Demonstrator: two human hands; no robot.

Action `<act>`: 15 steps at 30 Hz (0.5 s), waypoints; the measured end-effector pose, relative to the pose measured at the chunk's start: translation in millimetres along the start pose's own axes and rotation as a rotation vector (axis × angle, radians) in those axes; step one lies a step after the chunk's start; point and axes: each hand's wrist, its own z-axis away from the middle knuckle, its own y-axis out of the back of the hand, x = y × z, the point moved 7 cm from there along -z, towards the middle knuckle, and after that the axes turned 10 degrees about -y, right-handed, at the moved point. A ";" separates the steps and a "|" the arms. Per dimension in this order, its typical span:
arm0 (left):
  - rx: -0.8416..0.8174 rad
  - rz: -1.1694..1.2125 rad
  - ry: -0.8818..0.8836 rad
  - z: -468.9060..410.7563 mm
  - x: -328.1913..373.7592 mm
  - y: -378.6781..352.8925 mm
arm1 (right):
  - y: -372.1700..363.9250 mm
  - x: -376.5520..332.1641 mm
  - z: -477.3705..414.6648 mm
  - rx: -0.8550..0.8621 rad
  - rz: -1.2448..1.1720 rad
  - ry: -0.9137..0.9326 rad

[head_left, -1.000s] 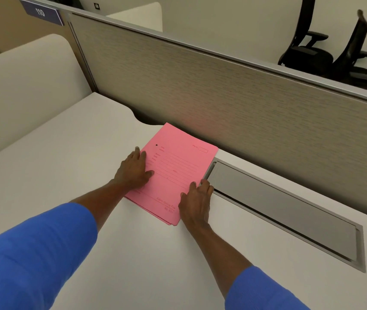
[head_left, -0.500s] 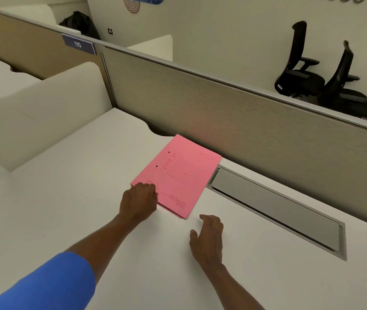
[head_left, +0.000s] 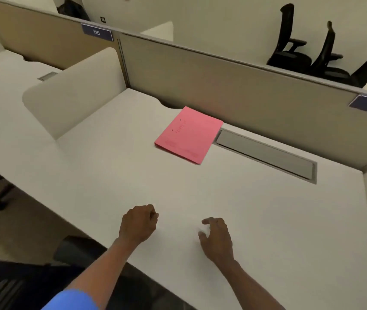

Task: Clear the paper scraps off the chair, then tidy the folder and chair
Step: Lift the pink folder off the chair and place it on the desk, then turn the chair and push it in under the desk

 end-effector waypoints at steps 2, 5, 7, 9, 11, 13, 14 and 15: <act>-0.045 0.046 -0.004 43.8 -5.7 -10.2 | -5.8 11.5 30.3 -0.011 0.002 -0.003; -0.117 0.052 -0.023 100.0 -11.5 -23.4 | -14.3 27.8 67.5 -0.046 0.036 0.005; -0.124 0.060 -0.017 133.4 -14.0 -29.5 | -18.8 39.9 87.0 -0.067 0.040 0.011; -0.115 0.075 -0.002 161.8 -14.7 -33.9 | -22.5 49.0 102.6 -0.085 0.062 0.033; -0.105 0.092 0.008 185.3 -14.7 -39.0 | -26.5 57.2 115.9 -0.106 0.079 0.052; -0.106 0.091 0.016 207.5 -13.5 -46.0 | -30.1 65.2 129.5 -0.127 0.092 0.065; -0.114 0.089 0.019 218.2 -12.1 -50.6 | -32.1 69.5 136.0 -0.141 0.096 0.075; -0.127 0.093 0.026 229.4 -10.1 -55.9 | -34.7 74.0 142.9 -0.159 0.103 0.088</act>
